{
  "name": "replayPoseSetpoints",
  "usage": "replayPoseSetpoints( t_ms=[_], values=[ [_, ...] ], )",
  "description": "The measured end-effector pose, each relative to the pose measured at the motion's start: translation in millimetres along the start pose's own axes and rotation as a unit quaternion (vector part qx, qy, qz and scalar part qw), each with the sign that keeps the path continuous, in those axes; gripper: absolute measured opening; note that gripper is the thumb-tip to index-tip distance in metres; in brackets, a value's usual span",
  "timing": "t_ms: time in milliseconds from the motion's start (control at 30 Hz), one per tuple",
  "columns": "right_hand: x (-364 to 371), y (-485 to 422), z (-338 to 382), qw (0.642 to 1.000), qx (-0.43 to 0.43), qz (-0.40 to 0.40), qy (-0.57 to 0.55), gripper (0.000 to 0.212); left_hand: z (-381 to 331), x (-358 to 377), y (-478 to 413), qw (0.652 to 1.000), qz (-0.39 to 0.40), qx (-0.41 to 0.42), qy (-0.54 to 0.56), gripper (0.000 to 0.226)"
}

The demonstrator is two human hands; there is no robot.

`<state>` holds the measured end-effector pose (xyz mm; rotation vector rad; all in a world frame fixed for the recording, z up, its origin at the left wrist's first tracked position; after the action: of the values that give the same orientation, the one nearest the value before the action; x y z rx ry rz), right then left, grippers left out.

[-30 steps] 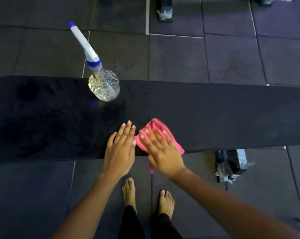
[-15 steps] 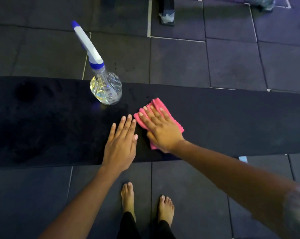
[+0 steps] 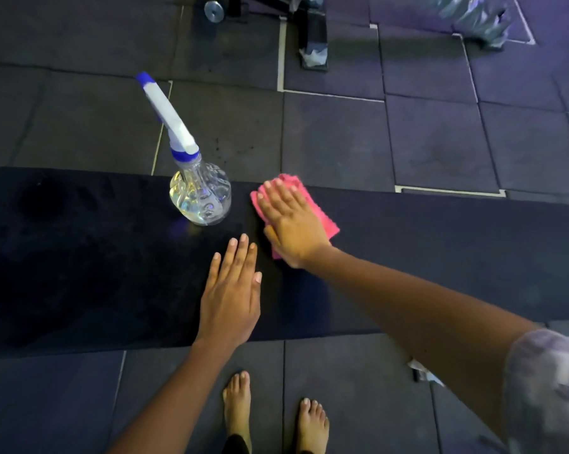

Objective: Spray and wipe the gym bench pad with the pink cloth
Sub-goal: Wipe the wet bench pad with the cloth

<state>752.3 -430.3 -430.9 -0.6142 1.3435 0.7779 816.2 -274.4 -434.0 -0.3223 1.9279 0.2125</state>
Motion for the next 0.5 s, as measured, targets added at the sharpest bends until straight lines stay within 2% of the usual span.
replayPoseSetpoints(
  t_ms=[33,133,167,267,300,400,500],
  values=[
    [0.5,-3.4,-1.4,1.000,-0.015,0.004,-0.002,0.062,0.8,0.6,0.1,1.000,-0.003,-0.001,0.000,0.056],
    [-7.3,-15.4,-29.5,0.987,0.156,-0.020,-0.032,0.059,2.8,2.4,0.1,1.000,-0.003,0.002,0.012,0.056],
    [-8.3,-20.4,-23.3,0.988,0.145,-0.025,-0.036,0.059,3.0,2.0,0.4,1.000,-0.005,0.003,0.011,0.056],
    [0.3,-23.2,20.6,0.999,-0.032,0.007,-0.042,0.063,2.6,0.7,1.9,1.000,-0.003,0.017,-0.010,0.054],
    [1.5,-24.1,20.0,0.999,-0.023,0.010,-0.046,0.063,3.4,0.1,1.7,1.000,-0.003,0.017,-0.014,0.054],
    [-0.1,-23.5,1.6,0.994,0.094,-0.006,-0.056,0.061,4.1,-0.9,2.7,1.000,-0.005,0.011,-0.006,0.053],
    [-0.1,-17.8,13.4,0.998,-0.019,0.020,-0.052,0.061,2.4,-2.6,2.8,1.000,-0.007,0.014,0.000,0.052]
  ],
)
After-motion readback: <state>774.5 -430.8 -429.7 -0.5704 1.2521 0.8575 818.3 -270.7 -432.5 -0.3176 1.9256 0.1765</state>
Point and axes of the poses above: each hand's wrist, its own y-axis away from the middle knuckle, its own x-axis out of the palm, z = x × y, the point moved 4 cm from there along -y, towards the middle knuckle, and after that the axes turned 5 degrees about -z, right-handed, at the moved point
